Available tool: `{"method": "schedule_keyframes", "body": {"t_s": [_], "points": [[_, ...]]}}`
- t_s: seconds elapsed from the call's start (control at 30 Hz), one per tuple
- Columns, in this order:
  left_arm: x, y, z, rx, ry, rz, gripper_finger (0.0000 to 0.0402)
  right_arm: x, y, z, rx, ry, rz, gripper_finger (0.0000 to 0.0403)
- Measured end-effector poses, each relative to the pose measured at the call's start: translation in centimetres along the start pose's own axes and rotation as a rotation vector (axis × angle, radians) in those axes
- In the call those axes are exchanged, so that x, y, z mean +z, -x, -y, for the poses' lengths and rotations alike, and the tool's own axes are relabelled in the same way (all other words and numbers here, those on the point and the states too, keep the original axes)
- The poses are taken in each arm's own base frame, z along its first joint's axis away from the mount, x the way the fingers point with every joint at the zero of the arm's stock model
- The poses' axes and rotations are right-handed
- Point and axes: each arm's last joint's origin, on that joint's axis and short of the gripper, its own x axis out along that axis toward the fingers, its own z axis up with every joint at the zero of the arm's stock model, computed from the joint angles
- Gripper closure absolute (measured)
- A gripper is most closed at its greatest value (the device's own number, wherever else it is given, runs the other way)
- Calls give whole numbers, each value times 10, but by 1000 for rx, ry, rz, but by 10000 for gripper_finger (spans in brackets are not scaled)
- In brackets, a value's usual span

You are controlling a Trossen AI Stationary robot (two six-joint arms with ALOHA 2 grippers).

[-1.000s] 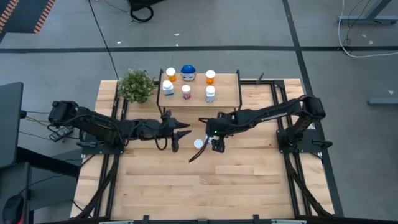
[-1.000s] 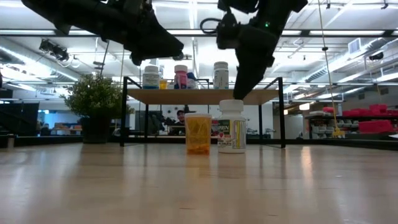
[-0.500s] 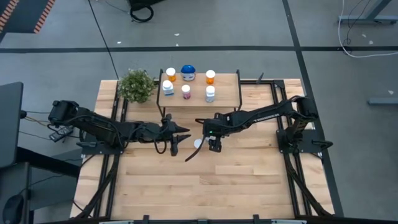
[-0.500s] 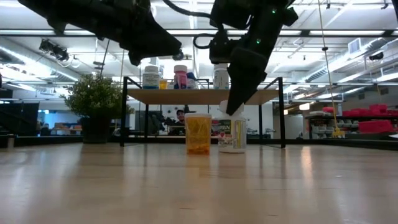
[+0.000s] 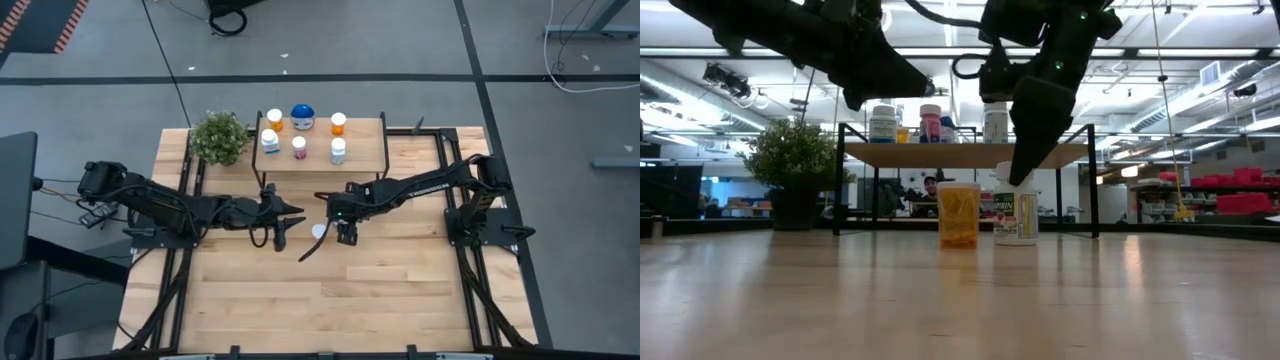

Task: Pick and place medicine bottles onto shelf by color
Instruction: Put the white pill bottle on the shelf

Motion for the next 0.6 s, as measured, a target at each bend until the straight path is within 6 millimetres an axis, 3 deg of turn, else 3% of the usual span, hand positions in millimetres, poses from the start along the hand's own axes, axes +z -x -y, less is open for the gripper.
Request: {"method": "schedule_keyframes", "body": {"t_s": [0.2, 0.27, 0.47, 0.6], "points": [[-1, 0, 0, 3, -1, -12, 288, -1, 8, 1, -1, 0, -1, 194], [-1, 0, 0, 3, 0, -12, 290, -1, 14, 3, -13, -12, 14, 196], [-2, 0, 0, 4, 4, -16, 290, 0, 45, 10, -11, -45, 84, 196], [-2, 0, 0, 4, 4, -18, 291, -3, 76, 26, -36, -113, 147, 192]]}}
